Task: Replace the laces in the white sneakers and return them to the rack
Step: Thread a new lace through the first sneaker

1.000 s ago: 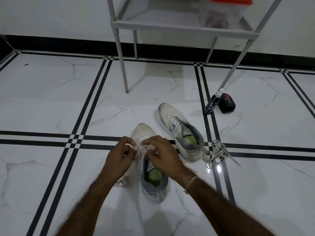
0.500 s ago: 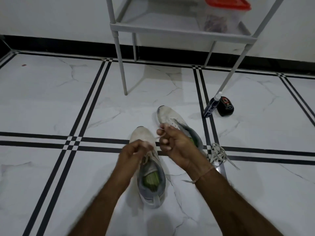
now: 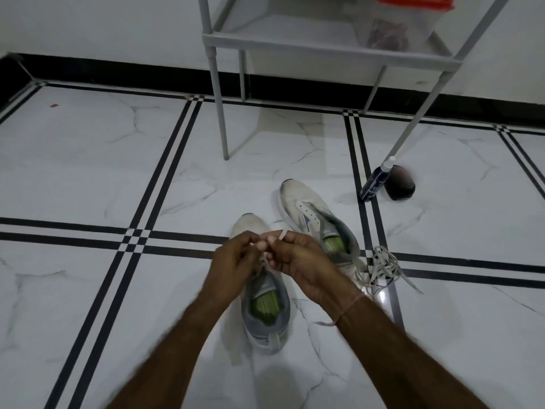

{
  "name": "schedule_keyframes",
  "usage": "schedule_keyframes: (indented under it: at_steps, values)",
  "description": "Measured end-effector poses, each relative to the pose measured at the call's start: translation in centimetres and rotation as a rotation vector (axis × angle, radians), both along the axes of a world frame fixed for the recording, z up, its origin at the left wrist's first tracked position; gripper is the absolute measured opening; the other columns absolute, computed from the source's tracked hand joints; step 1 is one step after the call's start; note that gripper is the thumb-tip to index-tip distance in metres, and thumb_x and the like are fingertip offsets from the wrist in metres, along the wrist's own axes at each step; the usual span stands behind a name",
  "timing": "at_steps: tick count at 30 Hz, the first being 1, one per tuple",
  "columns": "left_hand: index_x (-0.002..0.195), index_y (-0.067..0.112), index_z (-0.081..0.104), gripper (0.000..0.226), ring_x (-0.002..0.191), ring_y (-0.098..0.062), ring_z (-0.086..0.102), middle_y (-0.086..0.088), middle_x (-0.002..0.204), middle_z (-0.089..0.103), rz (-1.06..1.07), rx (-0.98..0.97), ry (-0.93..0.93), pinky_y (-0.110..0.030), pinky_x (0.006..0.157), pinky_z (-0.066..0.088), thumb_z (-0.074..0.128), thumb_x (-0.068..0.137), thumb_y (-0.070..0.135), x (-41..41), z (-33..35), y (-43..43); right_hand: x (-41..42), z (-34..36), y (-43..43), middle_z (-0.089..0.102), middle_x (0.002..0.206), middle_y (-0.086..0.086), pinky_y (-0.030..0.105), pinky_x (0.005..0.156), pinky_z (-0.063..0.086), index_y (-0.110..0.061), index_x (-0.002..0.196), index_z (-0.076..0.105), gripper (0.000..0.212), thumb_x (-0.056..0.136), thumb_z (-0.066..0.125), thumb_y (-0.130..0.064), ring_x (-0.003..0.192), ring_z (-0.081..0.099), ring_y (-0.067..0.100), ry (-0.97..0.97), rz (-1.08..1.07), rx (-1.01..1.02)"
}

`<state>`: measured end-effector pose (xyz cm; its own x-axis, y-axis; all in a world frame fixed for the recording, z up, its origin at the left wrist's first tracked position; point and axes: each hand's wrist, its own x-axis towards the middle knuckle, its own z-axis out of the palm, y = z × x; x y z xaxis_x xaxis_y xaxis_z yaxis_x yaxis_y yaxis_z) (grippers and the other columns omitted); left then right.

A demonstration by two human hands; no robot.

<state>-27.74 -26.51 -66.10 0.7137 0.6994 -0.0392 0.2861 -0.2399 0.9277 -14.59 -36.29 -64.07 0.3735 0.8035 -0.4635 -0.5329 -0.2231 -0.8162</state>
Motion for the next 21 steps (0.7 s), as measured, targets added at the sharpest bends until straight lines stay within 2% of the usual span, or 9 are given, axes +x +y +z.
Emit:
schedule_keyframes:
  at_steps: [2, 5, 7, 10, 12, 14, 17, 19, 21]
  values:
    - [0.08, 0.022, 0.069, 0.027, 0.063, -0.01, 0.062, 0.007, 0.068, 0.068, 0.078, 0.047, -0.006, -0.038, 0.066, 0.053, 0.055, 0.096, 0.038, -1.4, -0.6, 1.6, 0.6, 0.1, -0.4, 0.075, 0.092, 0.013, 0.025, 0.071, 0.059, -0.004, 0.102, 0.073, 0.011, 0.098, 0.064, -0.008, 0.074, 0.069, 0.015, 0.001, -0.07, -0.008]
    - [0.076, 0.029, 0.069, 0.03, 0.067, -0.015, 0.067, 0.007, 0.069, 0.07, 0.204, 0.036, 0.103, -0.038, 0.067, 0.054, 0.053, 0.093, 0.048, -4.1, -1.7, 3.4, 1.0, -0.4, -1.2, 0.073, 0.084, 0.013, 0.023, 0.065, 0.057, 0.003, 0.102, 0.071, 0.013, 0.094, 0.07, -0.007, 0.069, 0.066, 0.016, -0.092, -0.088, -0.053]
    - [0.074, 0.035, 0.064, 0.027, 0.072, -0.017, 0.068, 0.01, 0.069, 0.069, 0.249, 0.206, 0.253, -0.035, 0.068, 0.052, 0.053, 0.094, 0.049, -4.7, -2.1, 3.4, 0.7, -0.8, -1.4, 0.072, 0.082, 0.014, 0.023, 0.064, 0.057, 0.007, 0.104, 0.07, 0.015, 0.095, 0.068, -0.005, 0.069, 0.065, 0.016, -0.19, -0.039, -0.085]
    - [0.111, 0.032, 0.064, 0.026, 0.096, -0.014, 0.067, 0.011, 0.103, 0.071, 0.145, 0.42, 0.196, -0.034, 0.082, 0.052, 0.056, 0.094, 0.05, -3.2, -1.1, 1.5, -0.2, -1.1, -1.4, 0.075, 0.089, 0.022, 0.028, 0.068, 0.062, 0.007, 0.111, 0.064, 0.014, 0.1, 0.06, 0.0, 0.075, 0.072, 0.023, -0.281, 0.044, -0.064]
    - [0.125, 0.033, 0.061, 0.038, 0.105, -0.012, 0.062, 0.013, 0.113, 0.07, 0.008, 0.332, 0.128, -0.034, 0.091, 0.047, 0.059, 0.093, 0.052, -1.5, -0.2, -0.1, -0.7, -0.9, -1.1, 0.074, 0.081, 0.017, 0.028, 0.062, 0.06, 0.006, 0.105, 0.059, 0.014, 0.097, 0.066, -0.002, 0.07, 0.072, 0.021, -0.337, 0.012, -0.049]
    - [0.112, 0.033, 0.069, 0.022, 0.096, -0.008, 0.062, 0.016, 0.099, 0.072, 0.014, 0.275, 0.099, -0.03, 0.086, 0.049, 0.065, 0.093, 0.044, -0.3, 0.7, -1.2, -0.6, -1.0, -0.9, 0.071, 0.072, 0.01, 0.022, 0.056, 0.053, 0.005, 0.095, 0.064, 0.014, 0.093, 0.072, -0.005, 0.063, 0.067, 0.013, -0.441, -0.035, -0.046]
    - [0.094, 0.027, 0.075, 0.005, 0.08, -0.006, 0.066, 0.014, 0.08, 0.072, 0.08, 0.181, 0.053, -0.018, 0.069, 0.051, 0.072, 0.091, 0.025, -0.5, 0.8, -1.0, 0.0, -1.0, -1.1, 0.074, 0.078, 0.014, 0.022, 0.061, 0.055, 0.006, 0.099, 0.071, 0.01, 0.097, 0.065, -0.002, 0.065, 0.066, 0.012, -0.451, 0.004, -0.027]
    - [0.09, 0.025, 0.077, 0.004, 0.078, -0.005, 0.068, 0.015, 0.079, 0.073, 0.058, 0.163, 0.053, -0.018, 0.069, 0.051, 0.075, 0.09, 0.022, -1.0, 0.3, -0.3, 0.2, -1.1, -1.4, 0.075, 0.082, 0.018, 0.025, 0.065, 0.059, 0.008, 0.103, 0.069, 0.011, 0.097, 0.063, 0.001, 0.068, 0.069, 0.015, -0.4, -0.011, -0.018]
    - [0.089, 0.025, 0.078, 0.006, 0.08, -0.005, 0.068, 0.016, 0.081, 0.074, 0.062, 0.131, 0.058, -0.015, 0.071, 0.05, 0.075, 0.089, 0.02, -1.4, -0.4, 0.1, 0.2, -1.7, -2.0, 0.076, 0.086, 0.016, 0.028, 0.069, 0.061, -0.001, 0.103, 0.067, 0.013, 0.092, 0.072, -0.006, 0.071, 0.071, 0.017, -0.511, -0.004, -0.053]
